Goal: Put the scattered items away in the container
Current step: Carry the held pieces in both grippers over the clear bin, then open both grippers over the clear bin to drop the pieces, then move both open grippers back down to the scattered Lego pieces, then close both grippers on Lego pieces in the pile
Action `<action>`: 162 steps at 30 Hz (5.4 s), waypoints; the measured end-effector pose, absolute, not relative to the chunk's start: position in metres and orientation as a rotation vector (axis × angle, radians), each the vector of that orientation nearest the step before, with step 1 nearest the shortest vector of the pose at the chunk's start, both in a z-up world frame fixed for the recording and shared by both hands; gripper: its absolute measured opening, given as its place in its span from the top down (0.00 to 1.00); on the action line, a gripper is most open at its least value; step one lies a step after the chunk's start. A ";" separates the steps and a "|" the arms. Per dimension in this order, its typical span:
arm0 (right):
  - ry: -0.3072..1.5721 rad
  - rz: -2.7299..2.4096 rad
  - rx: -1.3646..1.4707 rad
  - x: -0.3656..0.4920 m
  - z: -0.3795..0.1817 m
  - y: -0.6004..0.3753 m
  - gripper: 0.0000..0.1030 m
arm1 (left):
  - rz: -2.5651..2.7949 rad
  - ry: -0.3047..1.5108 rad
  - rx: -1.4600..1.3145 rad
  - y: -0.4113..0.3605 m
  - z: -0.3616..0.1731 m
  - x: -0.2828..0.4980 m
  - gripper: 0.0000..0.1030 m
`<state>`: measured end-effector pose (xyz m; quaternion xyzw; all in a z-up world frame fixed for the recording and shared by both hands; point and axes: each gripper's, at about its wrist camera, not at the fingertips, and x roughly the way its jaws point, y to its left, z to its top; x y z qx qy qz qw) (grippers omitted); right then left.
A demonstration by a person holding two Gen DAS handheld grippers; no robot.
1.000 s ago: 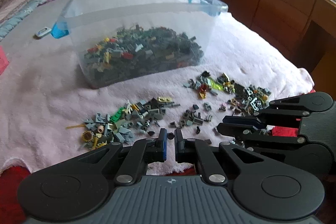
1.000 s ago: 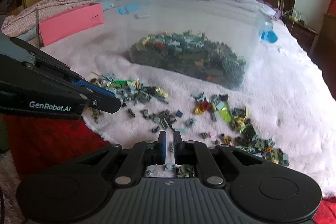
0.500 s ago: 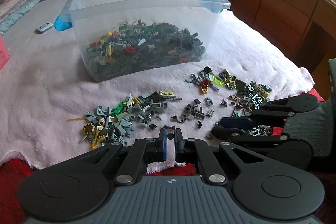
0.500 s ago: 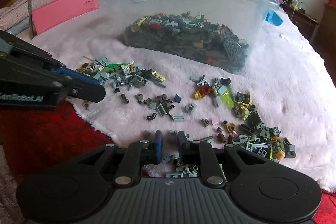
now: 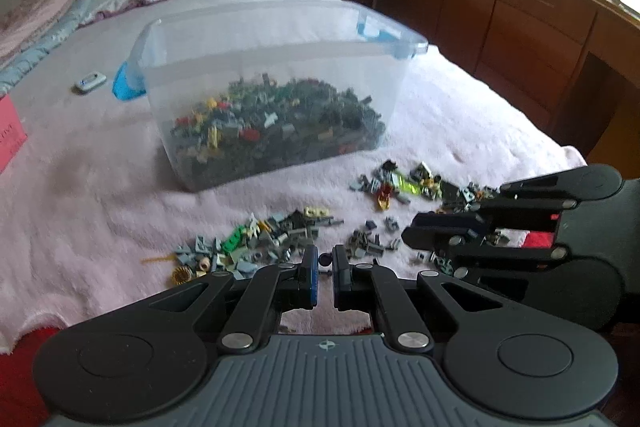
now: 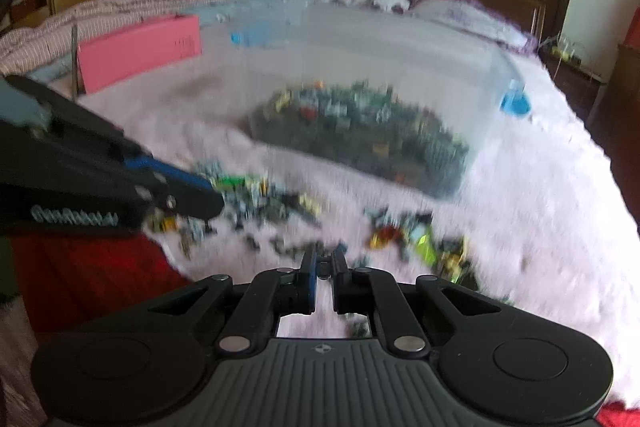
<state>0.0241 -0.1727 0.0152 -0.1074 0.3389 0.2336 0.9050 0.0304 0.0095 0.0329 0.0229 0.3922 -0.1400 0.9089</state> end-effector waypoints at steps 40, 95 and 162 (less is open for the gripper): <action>0.425 0.461 -0.241 0.093 0.111 -0.165 0.92 | -0.237 0.577 0.077 0.012 0.112 0.122 0.91; 0.489 0.377 -0.149 0.155 0.086 -0.156 0.57 | -0.150 0.657 -0.030 0.043 0.088 0.153 0.36; 0.826 0.450 -0.149 0.033 -0.038 -0.186 0.88 | -0.315 0.934 0.060 -0.008 -0.031 0.066 0.82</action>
